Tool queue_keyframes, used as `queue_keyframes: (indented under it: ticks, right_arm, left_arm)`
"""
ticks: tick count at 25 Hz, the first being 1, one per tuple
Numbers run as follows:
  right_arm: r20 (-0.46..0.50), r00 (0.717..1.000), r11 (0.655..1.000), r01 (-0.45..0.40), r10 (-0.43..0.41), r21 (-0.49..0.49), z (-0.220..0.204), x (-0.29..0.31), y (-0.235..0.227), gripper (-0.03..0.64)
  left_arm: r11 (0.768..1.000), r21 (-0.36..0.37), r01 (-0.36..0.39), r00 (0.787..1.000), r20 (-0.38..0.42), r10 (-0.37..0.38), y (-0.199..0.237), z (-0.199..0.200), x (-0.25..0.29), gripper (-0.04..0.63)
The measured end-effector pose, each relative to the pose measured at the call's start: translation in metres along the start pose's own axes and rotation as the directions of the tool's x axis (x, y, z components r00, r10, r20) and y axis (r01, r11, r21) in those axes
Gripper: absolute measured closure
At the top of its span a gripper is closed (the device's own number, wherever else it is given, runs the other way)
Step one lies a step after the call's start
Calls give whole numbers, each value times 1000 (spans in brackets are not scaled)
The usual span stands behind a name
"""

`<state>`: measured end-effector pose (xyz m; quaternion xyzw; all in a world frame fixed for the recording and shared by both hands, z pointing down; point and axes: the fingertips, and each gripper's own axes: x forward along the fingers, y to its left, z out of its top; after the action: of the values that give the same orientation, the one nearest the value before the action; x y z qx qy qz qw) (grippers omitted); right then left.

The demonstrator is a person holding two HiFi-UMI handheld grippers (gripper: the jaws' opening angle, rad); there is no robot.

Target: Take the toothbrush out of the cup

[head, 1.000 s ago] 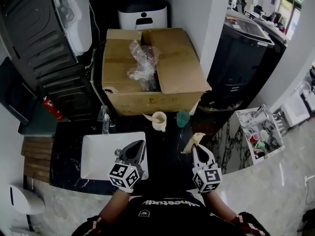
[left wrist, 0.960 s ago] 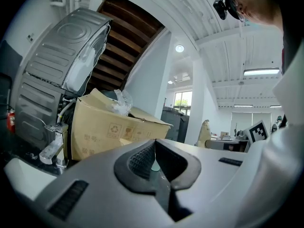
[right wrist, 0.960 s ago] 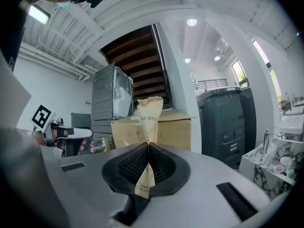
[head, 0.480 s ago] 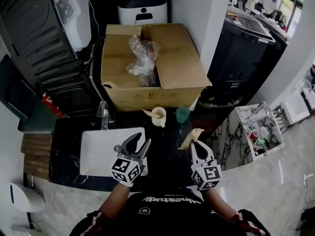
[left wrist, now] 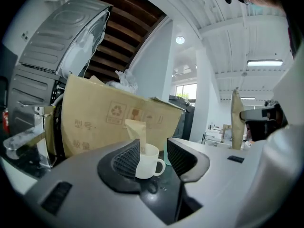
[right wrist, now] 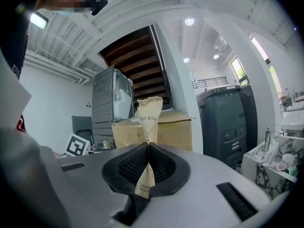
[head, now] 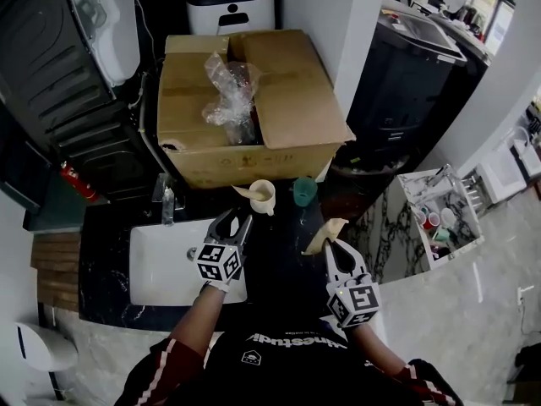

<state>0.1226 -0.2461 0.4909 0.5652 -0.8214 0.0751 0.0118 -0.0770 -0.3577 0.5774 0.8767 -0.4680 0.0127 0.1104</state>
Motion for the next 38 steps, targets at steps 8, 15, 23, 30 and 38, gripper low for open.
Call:
queue_keyframes:
  ticks: [8,15,23,30,38]
  right_arm:
    - [-5,999,999,33,-33,2,1,-3,-17,575]
    - [-18,999,999,44,-44,-6,-2,-3,-26,575]
    - [-17,999,999,33,-33,-4,-1,-2,-25,575]
    - [-9,1000,1000,14,-14,-3,1,-3,-19,575]
    - [24,1000,1000,-10,10,-1,10,8,-9,575]
  left_arm:
    - [997,-73,-11,997,-79,6,24,-33,67,397]
    - [992,-113,-46,995,-89,36,34,-30,88,399]
    - [998,-54,-31,999,-45,28,25,-13,84,554]
    - [1000,-13,4,998,66,-3,13,50,65,555]
    - [998,49,26,992,126,-32,-3,89,18,557]
